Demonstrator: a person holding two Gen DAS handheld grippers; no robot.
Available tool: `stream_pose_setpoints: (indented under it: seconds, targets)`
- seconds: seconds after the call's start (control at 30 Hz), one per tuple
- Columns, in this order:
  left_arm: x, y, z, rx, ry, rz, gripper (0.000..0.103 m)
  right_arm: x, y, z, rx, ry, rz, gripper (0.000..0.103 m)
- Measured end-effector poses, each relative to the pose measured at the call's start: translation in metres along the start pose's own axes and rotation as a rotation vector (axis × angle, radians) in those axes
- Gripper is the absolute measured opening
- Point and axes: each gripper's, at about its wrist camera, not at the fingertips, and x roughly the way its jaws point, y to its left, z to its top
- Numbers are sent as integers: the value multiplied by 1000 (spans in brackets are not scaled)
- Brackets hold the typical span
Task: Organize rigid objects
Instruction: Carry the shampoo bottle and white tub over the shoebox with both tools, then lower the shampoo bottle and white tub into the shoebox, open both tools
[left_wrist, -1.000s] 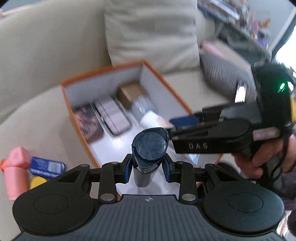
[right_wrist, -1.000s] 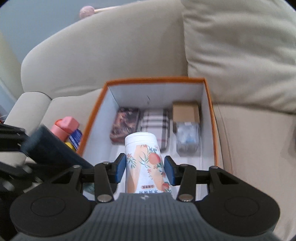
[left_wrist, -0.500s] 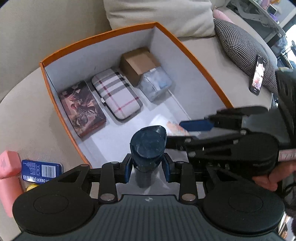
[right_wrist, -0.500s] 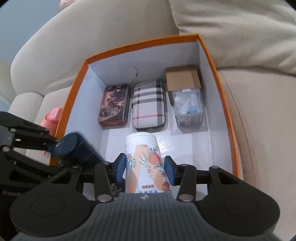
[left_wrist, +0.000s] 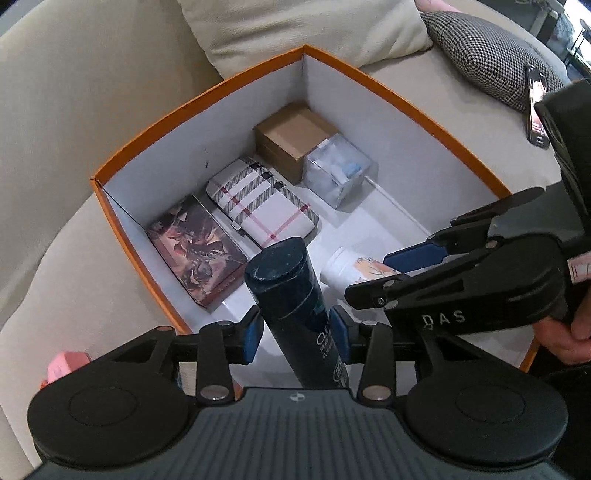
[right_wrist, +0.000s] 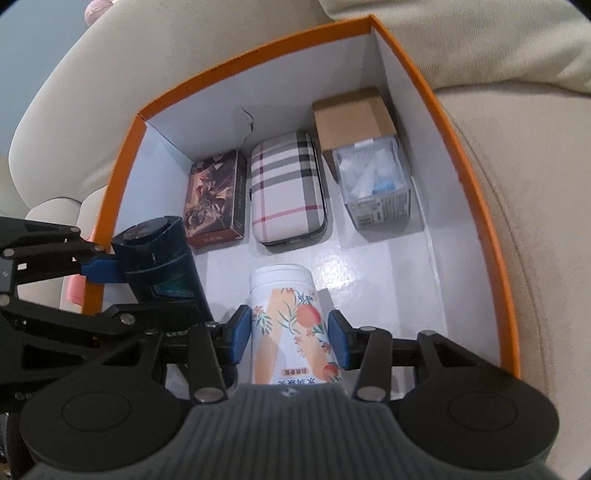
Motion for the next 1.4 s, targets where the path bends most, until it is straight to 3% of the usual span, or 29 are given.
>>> stream_pose_setpoints:
  seconds: [0.17,0.27,0.43,0.57,0.77,0.87,1.03,1.23,1.4]
  targets:
    - [-2,0,0,7,-15,20,50,4,2,1,12,15,-13,47]
    - [-6,-1,0,26,-32,55,61,8,4,3,8,27,-24,47]
    - [-14,4,-3,4,-59,26,63,10,9,4,-14,25,-40,47]
    - [-34,13,-11,-87,-128,-1,63,11,16,6,-46,14,-70,47]
    - [-73,42,-40,-310,-262,-17,58,19,29,11,-98,17,-110,47]
    - [-87,56,-54,-405,-300,-19,56,22,34,7,-126,24,-89,47]
    - [-91,69,-71,-496,-315,-13,56,25,52,-5,-204,61,-70,47]
    - [-81,71,-88,-566,-290,-42,50,25,52,3,-152,14,-141,47]
    - [-70,72,-101,-613,-259,-50,48,34,55,13,-140,9,-149,47]
